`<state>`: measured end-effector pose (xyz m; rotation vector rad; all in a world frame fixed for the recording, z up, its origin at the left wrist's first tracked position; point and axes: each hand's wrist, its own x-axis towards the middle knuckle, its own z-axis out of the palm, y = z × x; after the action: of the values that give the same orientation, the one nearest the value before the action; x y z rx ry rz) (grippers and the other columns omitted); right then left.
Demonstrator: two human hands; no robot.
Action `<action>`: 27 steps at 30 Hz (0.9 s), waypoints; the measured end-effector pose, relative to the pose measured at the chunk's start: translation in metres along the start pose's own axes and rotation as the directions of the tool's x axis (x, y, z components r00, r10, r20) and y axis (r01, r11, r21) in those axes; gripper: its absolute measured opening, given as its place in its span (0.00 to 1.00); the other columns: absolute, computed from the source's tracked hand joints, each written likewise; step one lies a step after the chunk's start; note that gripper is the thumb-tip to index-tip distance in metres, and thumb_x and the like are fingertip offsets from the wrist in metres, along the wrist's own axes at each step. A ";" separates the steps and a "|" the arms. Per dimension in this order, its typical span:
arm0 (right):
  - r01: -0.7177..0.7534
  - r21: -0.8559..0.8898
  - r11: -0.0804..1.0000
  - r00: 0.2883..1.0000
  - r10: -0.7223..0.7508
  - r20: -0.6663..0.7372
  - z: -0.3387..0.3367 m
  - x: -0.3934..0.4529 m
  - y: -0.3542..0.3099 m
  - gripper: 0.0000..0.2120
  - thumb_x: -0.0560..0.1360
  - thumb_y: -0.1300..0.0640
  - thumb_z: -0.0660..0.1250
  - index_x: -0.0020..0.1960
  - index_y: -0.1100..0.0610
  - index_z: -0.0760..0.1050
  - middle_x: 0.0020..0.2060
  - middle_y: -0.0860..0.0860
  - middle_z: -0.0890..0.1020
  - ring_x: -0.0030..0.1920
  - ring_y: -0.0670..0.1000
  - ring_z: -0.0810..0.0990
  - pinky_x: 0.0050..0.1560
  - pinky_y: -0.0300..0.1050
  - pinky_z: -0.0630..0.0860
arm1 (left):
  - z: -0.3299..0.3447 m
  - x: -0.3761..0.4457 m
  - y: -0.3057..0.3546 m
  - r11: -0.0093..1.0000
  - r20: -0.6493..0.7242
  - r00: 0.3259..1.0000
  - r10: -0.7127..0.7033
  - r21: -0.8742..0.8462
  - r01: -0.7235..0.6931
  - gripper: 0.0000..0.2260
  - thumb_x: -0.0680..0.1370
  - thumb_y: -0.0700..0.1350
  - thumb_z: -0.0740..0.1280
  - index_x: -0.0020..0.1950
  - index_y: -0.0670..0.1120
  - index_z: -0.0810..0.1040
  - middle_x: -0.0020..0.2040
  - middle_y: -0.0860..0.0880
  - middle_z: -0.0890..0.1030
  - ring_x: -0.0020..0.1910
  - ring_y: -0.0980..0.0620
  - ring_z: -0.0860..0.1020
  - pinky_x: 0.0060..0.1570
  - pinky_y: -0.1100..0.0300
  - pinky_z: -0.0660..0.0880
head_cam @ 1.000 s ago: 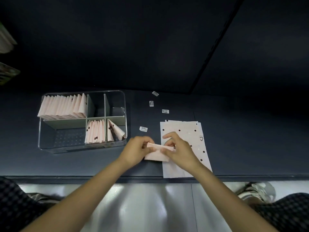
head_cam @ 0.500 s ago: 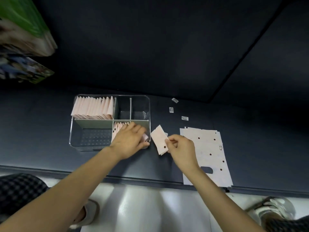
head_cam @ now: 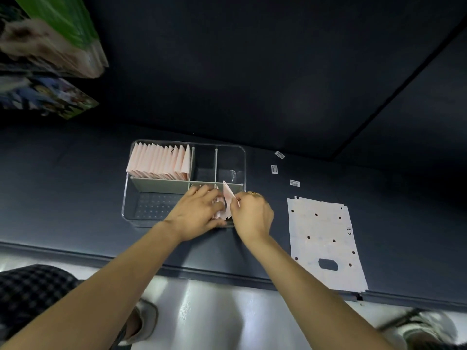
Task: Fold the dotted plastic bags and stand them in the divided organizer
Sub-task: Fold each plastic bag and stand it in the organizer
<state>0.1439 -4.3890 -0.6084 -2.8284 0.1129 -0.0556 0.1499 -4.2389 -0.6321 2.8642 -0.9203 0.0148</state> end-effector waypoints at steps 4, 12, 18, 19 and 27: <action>-0.003 -0.062 0.998 0.998 0.006 0.060 0.011 0.000 -0.006 0.12 0.78 0.55 0.59 0.51 0.55 0.80 0.47 0.53 0.82 0.52 0.54 0.77 0.43 0.44 0.69 | -0.003 -0.004 0.003 0.994 -0.085 0.996 -0.002 -0.108 -0.007 0.17 0.74 0.56 0.68 0.56 0.46 0.79 0.58 0.46 0.77 0.58 0.45 0.74 0.59 0.51 0.70; 0.152 -0.017 0.988 0.963 -0.144 0.227 0.017 -0.011 0.003 0.14 0.80 0.55 0.56 0.52 0.57 0.80 0.48 0.57 0.83 0.55 0.58 0.74 0.54 0.47 0.67 | 0.003 -0.004 0.004 0.995 -0.021 1.000 -0.023 -0.094 0.021 0.26 0.78 0.57 0.62 0.72 0.46 0.68 0.73 0.49 0.67 0.73 0.48 0.61 0.73 0.51 0.55; 0.304 0.225 0.926 0.941 -0.328 0.079 -0.002 -0.032 0.044 0.12 0.79 0.54 0.61 0.57 0.55 0.80 0.50 0.51 0.82 0.52 0.53 0.74 0.54 0.43 0.69 | 0.014 -0.004 0.004 0.998 0.147 0.988 -0.044 0.059 0.035 0.32 0.78 0.64 0.50 0.78 0.49 0.51 0.78 0.52 0.51 0.77 0.52 0.43 0.72 0.54 0.35; 0.318 0.243 0.917 0.937 -0.343 0.067 -0.008 -0.038 0.061 0.12 0.78 0.54 0.62 0.59 0.54 0.79 0.52 0.50 0.82 0.54 0.52 0.74 0.56 0.41 0.68 | 0.014 -0.003 0.005 0.996 0.148 0.988 -0.046 0.076 0.035 0.32 0.78 0.64 0.49 0.78 0.50 0.50 0.78 0.51 0.50 0.77 0.52 0.43 0.72 0.54 0.33; 0.240 -0.020 0.970 0.910 -0.218 0.354 -0.051 -0.089 0.244 0.31 0.74 0.42 0.66 0.73 0.51 0.63 0.72 0.44 0.63 0.72 0.46 0.62 0.70 0.38 0.58 | -0.001 0.003 0.049 0.991 -0.093 0.988 -0.121 -0.063 0.116 0.24 0.77 0.58 0.57 0.64 0.43 0.76 0.63 0.44 0.77 0.63 0.43 0.74 0.66 0.48 0.66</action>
<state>0.0349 -4.6288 -0.6368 -2.8471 -0.3034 0.4052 0.1237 -4.2797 -0.6250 2.8318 -0.7199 0.1116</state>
